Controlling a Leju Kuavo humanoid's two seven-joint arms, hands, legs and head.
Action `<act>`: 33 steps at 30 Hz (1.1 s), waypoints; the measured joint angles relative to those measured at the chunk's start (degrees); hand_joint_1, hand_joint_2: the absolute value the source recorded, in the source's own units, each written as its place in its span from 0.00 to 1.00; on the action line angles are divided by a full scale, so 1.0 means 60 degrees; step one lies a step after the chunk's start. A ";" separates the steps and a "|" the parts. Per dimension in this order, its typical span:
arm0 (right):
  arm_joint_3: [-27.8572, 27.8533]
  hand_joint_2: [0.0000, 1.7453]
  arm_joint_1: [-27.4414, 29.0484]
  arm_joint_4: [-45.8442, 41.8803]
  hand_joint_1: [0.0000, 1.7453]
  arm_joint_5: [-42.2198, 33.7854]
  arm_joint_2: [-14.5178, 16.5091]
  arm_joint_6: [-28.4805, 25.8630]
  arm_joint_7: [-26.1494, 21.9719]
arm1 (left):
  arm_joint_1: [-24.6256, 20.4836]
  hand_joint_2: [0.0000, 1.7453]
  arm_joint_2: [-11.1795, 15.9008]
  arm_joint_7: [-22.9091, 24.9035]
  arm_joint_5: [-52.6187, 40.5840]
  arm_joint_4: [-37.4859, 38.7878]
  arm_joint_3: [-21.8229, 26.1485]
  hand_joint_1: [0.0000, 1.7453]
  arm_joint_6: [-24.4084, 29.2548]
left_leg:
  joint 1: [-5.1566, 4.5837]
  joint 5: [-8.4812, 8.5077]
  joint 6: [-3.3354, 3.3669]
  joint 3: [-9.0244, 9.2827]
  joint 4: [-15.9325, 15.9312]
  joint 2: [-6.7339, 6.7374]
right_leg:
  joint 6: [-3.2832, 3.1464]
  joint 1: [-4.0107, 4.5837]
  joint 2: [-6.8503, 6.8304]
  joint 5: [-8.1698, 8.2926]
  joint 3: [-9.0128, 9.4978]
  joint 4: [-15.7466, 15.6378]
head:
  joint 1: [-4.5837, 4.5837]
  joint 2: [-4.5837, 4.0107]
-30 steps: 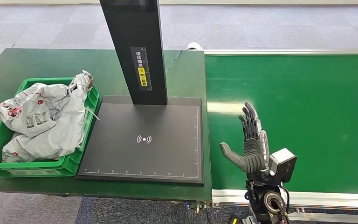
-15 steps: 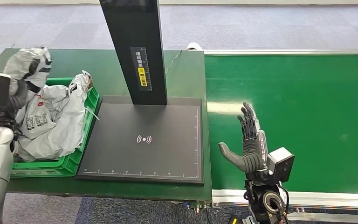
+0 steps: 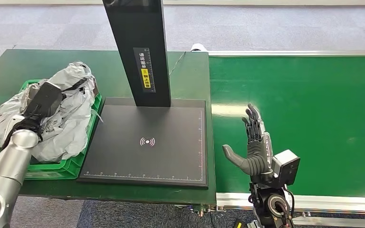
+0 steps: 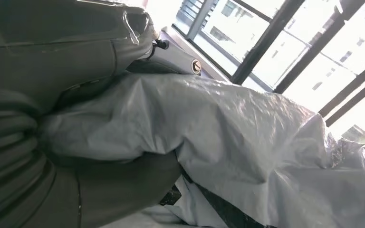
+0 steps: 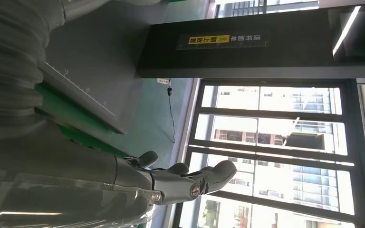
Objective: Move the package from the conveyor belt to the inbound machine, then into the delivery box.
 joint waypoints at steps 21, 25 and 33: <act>0.0000 1.00 0.0009 0.0004 0.00 0.0077 0.0111 -0.0091 -0.0024 | 0.1991 1.00 -0.0903 -0.1046 0.1783 -0.5179 0.0644 0.00 0.1981 | 0.0001 -0.0002 0.0000 -0.0003 -0.0001 0.0002 | -0.0002 0.0000 0.0005 0.0001 -0.0009 -0.0002 | -0.0003 0.0000; 0.0000 1.00 0.0017 0.0004 0.00 0.0080 0.0107 -0.0133 -0.0030 | 0.2040 1.00 -0.1043 -0.1225 0.2132 -0.5528 0.0794 0.00 0.2113 | 0.0002 -0.0002 -0.0001 -0.0003 -0.0002 0.0002 | -0.0002 0.0002 0.0005 0.0001 -0.0010 -0.0001 | -0.0002 0.0000; 0.0004 1.00 0.0050 0.0004 0.00 0.0009 0.0083 -0.0179 -0.0055 | 0.3284 1.00 -0.1437 -0.2240 0.3192 -0.6349 0.0703 0.00 0.1620 | -0.0007 -0.0011 0.0001 -0.0006 -0.0003 0.0005 | 0.0000 -0.0006 0.0007 -0.0004 -0.0012 -0.0003 | -0.0001 0.0000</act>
